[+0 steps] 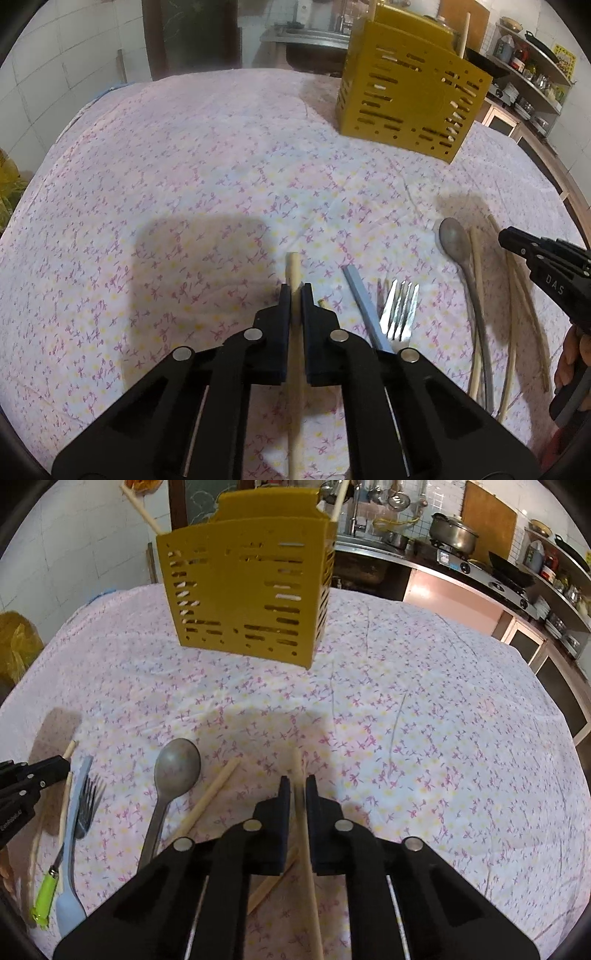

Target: Organize utensils

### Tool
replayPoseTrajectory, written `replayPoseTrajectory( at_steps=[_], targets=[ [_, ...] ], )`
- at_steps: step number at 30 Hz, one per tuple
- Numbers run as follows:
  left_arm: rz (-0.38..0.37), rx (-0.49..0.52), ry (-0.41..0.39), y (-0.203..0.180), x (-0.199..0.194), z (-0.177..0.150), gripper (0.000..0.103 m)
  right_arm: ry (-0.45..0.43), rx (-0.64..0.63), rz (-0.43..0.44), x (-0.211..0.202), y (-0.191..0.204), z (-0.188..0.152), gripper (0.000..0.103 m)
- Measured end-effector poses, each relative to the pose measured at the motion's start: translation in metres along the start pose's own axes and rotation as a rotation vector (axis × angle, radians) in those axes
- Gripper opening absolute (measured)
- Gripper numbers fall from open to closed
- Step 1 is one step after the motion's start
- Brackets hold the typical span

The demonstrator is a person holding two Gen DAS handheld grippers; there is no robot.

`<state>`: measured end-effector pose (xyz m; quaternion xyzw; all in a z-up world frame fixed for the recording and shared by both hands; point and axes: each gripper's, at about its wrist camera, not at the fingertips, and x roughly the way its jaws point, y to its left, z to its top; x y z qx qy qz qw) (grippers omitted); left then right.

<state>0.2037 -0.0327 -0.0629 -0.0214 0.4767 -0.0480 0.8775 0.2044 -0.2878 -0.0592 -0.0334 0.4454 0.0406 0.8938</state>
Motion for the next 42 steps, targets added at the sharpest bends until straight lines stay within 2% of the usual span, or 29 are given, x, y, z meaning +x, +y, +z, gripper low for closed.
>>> replayPoseTrajectory(
  at_steps=[6, 11, 14, 21, 28, 33, 37, 39, 41, 42],
  targets=[
    [-0.052, 0.016, -0.097, -0.007, -0.024, 0.010, 0.004, -0.099, 0.104, 0.019, -0.032, -0.017, -0.001, 0.003],
    [-0.082, 0.015, -0.201, -0.009, -0.051, 0.020, 0.004, -0.186, 0.091, 0.032, -0.056, -0.020, 0.004, 0.003],
    [-0.085, 0.009, -0.225, -0.007, -0.059, 0.027, 0.005, -0.119, 0.069, 0.027, -0.042, -0.020, 0.011, 0.003],
    [-0.086, -0.041, -0.154, 0.013, -0.024, 0.042, 0.004, -0.016, 0.034, 0.008, -0.003, -0.009, 0.004, 0.004],
    [-0.077, -0.034, -0.101, 0.015, 0.014, 0.049, 0.005, -0.013, 0.009, -0.019, -0.001, -0.009, 0.002, 0.004],
    [-0.080, -0.037, -0.051, 0.018, 0.037, 0.046, 0.005, -0.015, 0.015, -0.002, -0.002, -0.017, -0.001, 0.004],
    [-0.078, -0.027, -0.069, 0.020, 0.033, 0.048, 0.005, -0.037, 0.017, 0.008, -0.005, -0.017, -0.002, 0.004],
    [-0.081, -0.034, -0.078, 0.025, 0.026, 0.049, 0.011, -0.043, 0.029, 0.012, -0.005, -0.020, -0.003, 0.004],
    [-0.069, -0.039, -0.083, 0.031, 0.021, 0.050, 0.024, -0.046, 0.037, 0.006, -0.004, -0.023, -0.005, 0.004],
    [-0.059, -0.038, -0.086, 0.033, 0.019, 0.051, 0.037, -0.046, 0.040, -0.002, -0.004, -0.025, -0.006, 0.006]
  ],
)
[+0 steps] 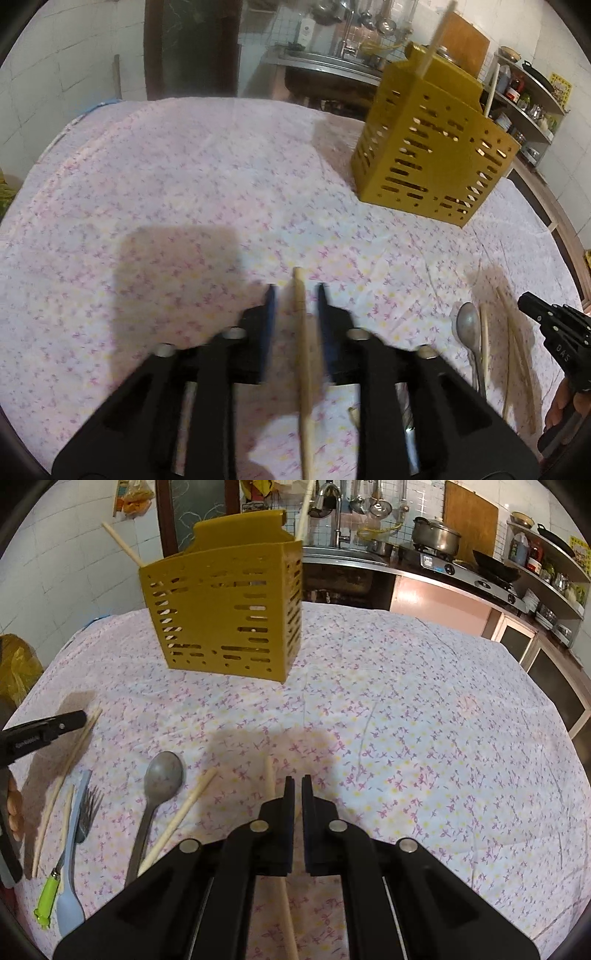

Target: Organize utensils

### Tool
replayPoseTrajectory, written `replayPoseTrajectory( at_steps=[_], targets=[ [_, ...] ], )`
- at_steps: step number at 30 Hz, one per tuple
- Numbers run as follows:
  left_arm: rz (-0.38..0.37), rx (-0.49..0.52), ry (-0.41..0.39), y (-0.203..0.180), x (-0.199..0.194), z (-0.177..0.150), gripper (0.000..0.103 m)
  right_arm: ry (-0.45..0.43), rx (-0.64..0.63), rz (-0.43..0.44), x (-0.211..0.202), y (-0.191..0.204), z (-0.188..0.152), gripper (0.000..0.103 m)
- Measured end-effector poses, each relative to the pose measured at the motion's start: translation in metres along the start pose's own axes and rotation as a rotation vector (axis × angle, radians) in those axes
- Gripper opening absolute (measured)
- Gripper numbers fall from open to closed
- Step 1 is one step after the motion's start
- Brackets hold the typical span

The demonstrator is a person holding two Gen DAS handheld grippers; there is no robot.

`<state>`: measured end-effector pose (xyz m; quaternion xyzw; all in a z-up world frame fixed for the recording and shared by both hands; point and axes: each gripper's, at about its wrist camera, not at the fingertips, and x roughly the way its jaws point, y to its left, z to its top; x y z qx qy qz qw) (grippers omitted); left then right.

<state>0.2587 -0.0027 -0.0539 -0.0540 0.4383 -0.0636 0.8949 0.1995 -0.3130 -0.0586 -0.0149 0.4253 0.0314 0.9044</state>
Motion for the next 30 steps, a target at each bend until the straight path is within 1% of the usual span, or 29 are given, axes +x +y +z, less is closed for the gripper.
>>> replayPoseTrajectory(
  at_steps=[1, 2, 3, 4, 5, 6, 10, 13, 16, 17, 18, 19, 20, 21, 22, 23, 24, 25, 26, 27, 29, 30],
  targets=[
    [0.013, 0.000, -0.004, 0.002, -0.002, 0.000, 0.047, 0.000, 0.002, -0.003, 0.000, -0.001, 0.000, 0.010],
    [0.030, 0.003, -0.009, 0.003, -0.004, 0.000, 0.049, -0.003, 0.005, -0.005, -0.001, -0.002, -0.001, 0.037],
    [0.031, 0.007, -0.009, 0.004, -0.005, 0.000, 0.050, -0.015, 0.006, -0.005, -0.003, -0.002, -0.001, 0.070],
    [0.031, 0.014, -0.003, 0.003, -0.004, 0.001, 0.051, -0.046, 0.002, -0.008, -0.007, -0.001, -0.002, 0.072],
    [0.031, 0.024, 0.009, 0.002, -0.003, -0.001, 0.051, -0.069, -0.008, -0.015, -0.010, 0.001, -0.002, 0.072],
    [0.032, 0.029, 0.017, 0.002, -0.001, -0.002, 0.051, -0.070, -0.019, -0.022, -0.010, 0.002, -0.001, 0.072],
    [0.054, 0.068, 0.058, -0.003, 0.010, -0.009, 0.051, -0.019, -0.054, -0.011, 0.001, 0.009, -0.003, 0.072],
    [0.077, 0.109, 0.052, -0.009, 0.012, -0.011, 0.053, 0.009, -0.072, -0.017, 0.010, 0.012, -0.003, 0.071],
    [0.071, 0.105, 0.055, -0.009, 0.013, -0.010, 0.053, 0.039, -0.110, -0.018, 0.017, 0.017, 0.001, 0.071],
    [0.070, 0.107, 0.057, -0.009, 0.013, -0.009, 0.053, 0.048, -0.124, -0.024, 0.020, 0.019, 0.002, 0.069],
    [0.067, 0.108, 0.061, -0.009, 0.013, -0.009, 0.053, 0.058, -0.131, -0.025, 0.024, 0.020, 0.003, 0.062],
    [0.064, 0.106, 0.063, -0.009, 0.013, -0.009, 0.053, 0.063, -0.122, -0.008, 0.025, 0.019, 0.004, 0.058],
    [0.061, 0.100, 0.063, -0.008, 0.013, -0.008, 0.051, 0.072, -0.100, 0.022, 0.026, 0.017, 0.005, 0.047],
    [0.058, 0.092, 0.062, -0.007, 0.013, -0.008, 0.047, 0.081, -0.078, 0.046, 0.026, 0.015, 0.006, 0.037],
    [0.057, 0.087, 0.063, -0.007, 0.013, -0.009, 0.044, 0.083, -0.068, 0.052, 0.026, 0.014, 0.007, 0.032],
    [0.058, 0.085, 0.066, -0.007, 0.013, -0.009, 0.042, 0.082, -0.068, 0.049, 0.026, 0.014, 0.008, 0.025],
    [0.055, 0.082, 0.069, -0.007, 0.013, -0.008, 0.036, 0.083, -0.068, 0.049, 0.026, 0.014, 0.008, 0.021],
    [0.052, 0.077, 0.073, -0.007, 0.013, -0.008, 0.032, 0.085, -0.064, 0.051, 0.027, 0.014, 0.009, 0.019],
    [0.048, 0.071, 0.077, -0.007, 0.013, -0.007, 0.031, 0.085, -0.060, 0.051, 0.027, 0.014, 0.010, 0.015],
    [0.044, 0.065, 0.080, -0.007, 0.014, -0.006, 0.026, 0.086, -0.052, 0.054, 0.029, 0.013, 0.011, 0.011],
    [0.036, 0.063, 0.079, -0.009, 0.017, -0.004, 0.017, 0.084, -0.028, 0.059, 0.031, 0.011, 0.014, 0.007],
    [0.036, 0.061, 0.078, -0.010, 0.018, -0.003, 0.011, 0.083, -0.009, 0.058, 0.031, 0.010, 0.015, 0.006]
  ],
)
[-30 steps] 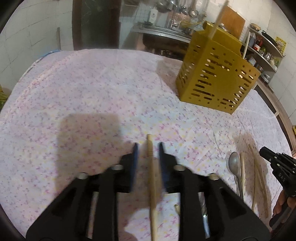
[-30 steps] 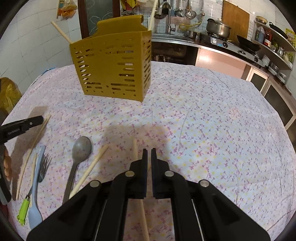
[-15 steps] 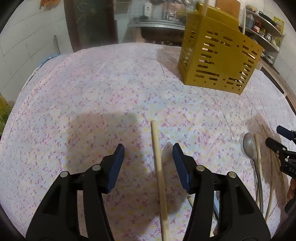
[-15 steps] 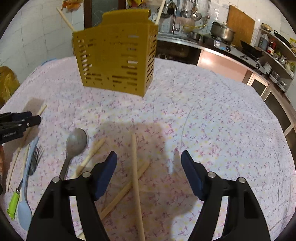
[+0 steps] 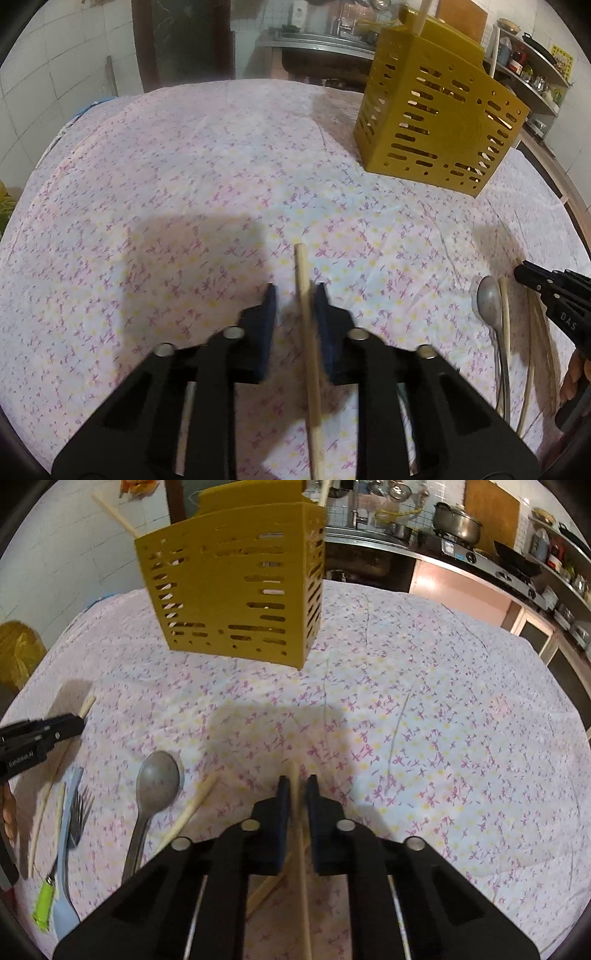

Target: Organize utensils

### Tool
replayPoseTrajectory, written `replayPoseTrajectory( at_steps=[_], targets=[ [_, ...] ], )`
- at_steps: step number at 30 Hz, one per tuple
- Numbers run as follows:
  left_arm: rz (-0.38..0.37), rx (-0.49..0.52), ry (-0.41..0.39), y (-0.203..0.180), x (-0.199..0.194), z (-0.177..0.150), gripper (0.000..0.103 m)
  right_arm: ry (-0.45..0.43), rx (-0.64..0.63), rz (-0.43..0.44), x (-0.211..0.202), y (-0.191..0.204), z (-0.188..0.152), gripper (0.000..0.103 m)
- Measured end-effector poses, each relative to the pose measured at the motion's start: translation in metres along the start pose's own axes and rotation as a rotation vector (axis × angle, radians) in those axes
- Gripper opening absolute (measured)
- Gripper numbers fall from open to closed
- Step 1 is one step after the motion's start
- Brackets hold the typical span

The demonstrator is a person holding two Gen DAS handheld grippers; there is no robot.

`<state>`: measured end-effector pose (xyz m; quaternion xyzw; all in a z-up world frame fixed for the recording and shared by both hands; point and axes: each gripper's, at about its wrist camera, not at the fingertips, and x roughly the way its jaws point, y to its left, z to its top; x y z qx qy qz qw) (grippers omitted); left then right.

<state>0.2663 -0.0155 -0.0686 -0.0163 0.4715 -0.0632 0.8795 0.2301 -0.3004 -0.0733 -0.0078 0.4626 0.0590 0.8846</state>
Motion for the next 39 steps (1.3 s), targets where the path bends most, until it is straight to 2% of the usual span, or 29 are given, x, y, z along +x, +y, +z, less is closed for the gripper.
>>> replayPoseTrajectory(
  at_steps=[1, 5, 8, 17, 23, 27, 32, 35, 39],
  targets=[
    [0.000, -0.002, -0.002, 0.000, 0.001, 0.001, 0.006, -0.002, 0.011, 0.000, 0.000, -0.001, 0.001, 0.006],
    [-0.021, -0.017, -0.014, -0.001, 0.000, 0.000, 0.005, -0.036, 0.037, -0.006, -0.011, -0.003, 0.001, 0.006],
    [-0.041, -0.037, -0.037, 0.001, -0.007, 0.000, 0.005, -0.098, 0.055, -0.011, -0.030, -0.003, 0.001, 0.006],
    [-0.096, -0.015, -0.329, -0.012, -0.089, 0.002, 0.004, -0.415, 0.145, -0.028, -0.106, -0.008, 0.001, 0.006],
    [-0.098, 0.006, -0.494, -0.021, -0.129, -0.007, 0.005, -0.575, 0.158, -0.048, -0.137, -0.003, -0.005, 0.006],
    [-0.093, 0.021, -0.553, -0.022, -0.139, -0.015, 0.005, -0.642, 0.164, -0.056, -0.150, 0.000, -0.016, 0.006],
    [-0.091, 0.019, -0.584, -0.022, -0.143, -0.022, 0.005, -0.691, 0.153, -0.089, -0.155, 0.004, -0.028, 0.006],
    [-0.108, 0.020, -0.612, -0.022, -0.152, -0.023, 0.004, -0.735, 0.147, -0.081, -0.170, 0.005, -0.029, 0.006],
    [-0.129, 0.031, -0.689, -0.030, -0.175, -0.016, 0.004, -0.804, 0.128, -0.076, -0.191, 0.007, -0.019, 0.006]
  ],
)
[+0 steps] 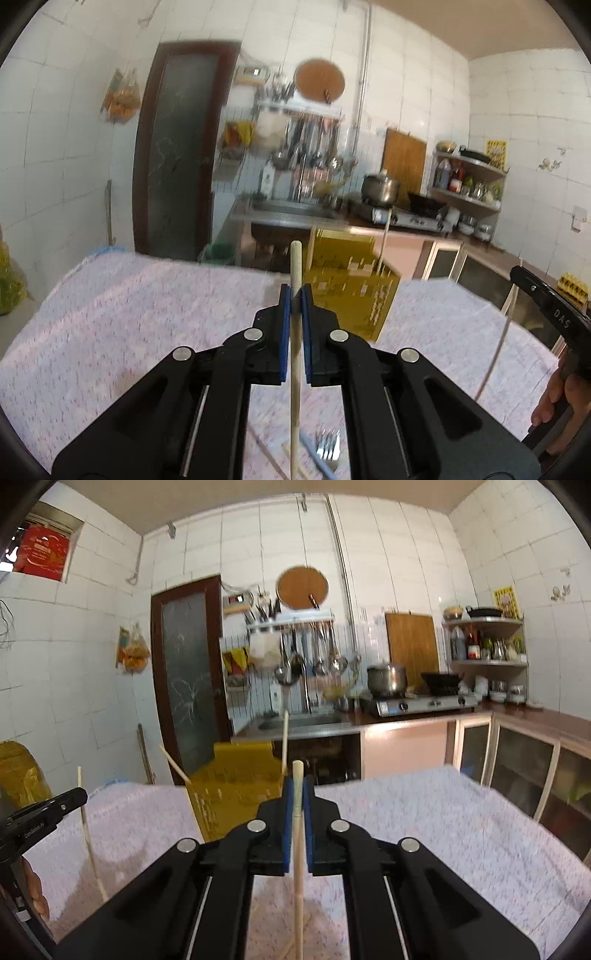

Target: Organize utensils

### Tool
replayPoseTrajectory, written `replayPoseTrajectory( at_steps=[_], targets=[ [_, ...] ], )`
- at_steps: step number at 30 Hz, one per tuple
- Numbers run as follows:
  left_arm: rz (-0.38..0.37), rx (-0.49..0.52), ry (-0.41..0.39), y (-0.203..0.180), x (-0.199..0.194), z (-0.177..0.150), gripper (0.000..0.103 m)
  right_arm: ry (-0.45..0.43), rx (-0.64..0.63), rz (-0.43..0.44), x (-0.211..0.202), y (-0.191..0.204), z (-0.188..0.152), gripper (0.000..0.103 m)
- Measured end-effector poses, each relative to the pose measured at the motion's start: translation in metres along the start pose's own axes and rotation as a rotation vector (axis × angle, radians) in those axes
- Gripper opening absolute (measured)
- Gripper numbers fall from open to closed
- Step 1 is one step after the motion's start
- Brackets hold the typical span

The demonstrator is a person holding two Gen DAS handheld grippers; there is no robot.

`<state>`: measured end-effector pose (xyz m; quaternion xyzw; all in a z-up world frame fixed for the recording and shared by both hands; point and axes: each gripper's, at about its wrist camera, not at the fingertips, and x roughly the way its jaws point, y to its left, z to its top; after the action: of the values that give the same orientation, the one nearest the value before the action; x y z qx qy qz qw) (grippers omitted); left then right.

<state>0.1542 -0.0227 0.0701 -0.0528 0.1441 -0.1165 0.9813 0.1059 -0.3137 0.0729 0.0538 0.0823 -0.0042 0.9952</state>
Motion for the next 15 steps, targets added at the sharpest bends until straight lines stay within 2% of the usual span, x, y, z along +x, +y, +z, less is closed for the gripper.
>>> replayPoseTrajectory(
  at_steps=[5, 9, 12, 15],
  targets=[
    [-0.030, 0.020, -0.074, -0.017, 0.003, 0.035, 0.004, -0.072, -0.003, 0.018, 0.006, 0.009, 0.033, 0.006],
    [-0.061, 0.036, -0.198, -0.038, 0.009, 0.085, 0.004, -0.158, -0.002, 0.029, 0.026, 0.020, 0.078, 0.006],
    [-0.062, 0.029, -0.287, -0.049, 0.026, 0.118, 0.004, -0.198, 0.012, 0.038, 0.047, 0.029, 0.104, 0.006],
    [-0.038, 0.052, -0.339, -0.061, 0.054, 0.137, 0.004, -0.238, 0.006, 0.022, 0.072, 0.037, 0.122, 0.006]
  ],
)
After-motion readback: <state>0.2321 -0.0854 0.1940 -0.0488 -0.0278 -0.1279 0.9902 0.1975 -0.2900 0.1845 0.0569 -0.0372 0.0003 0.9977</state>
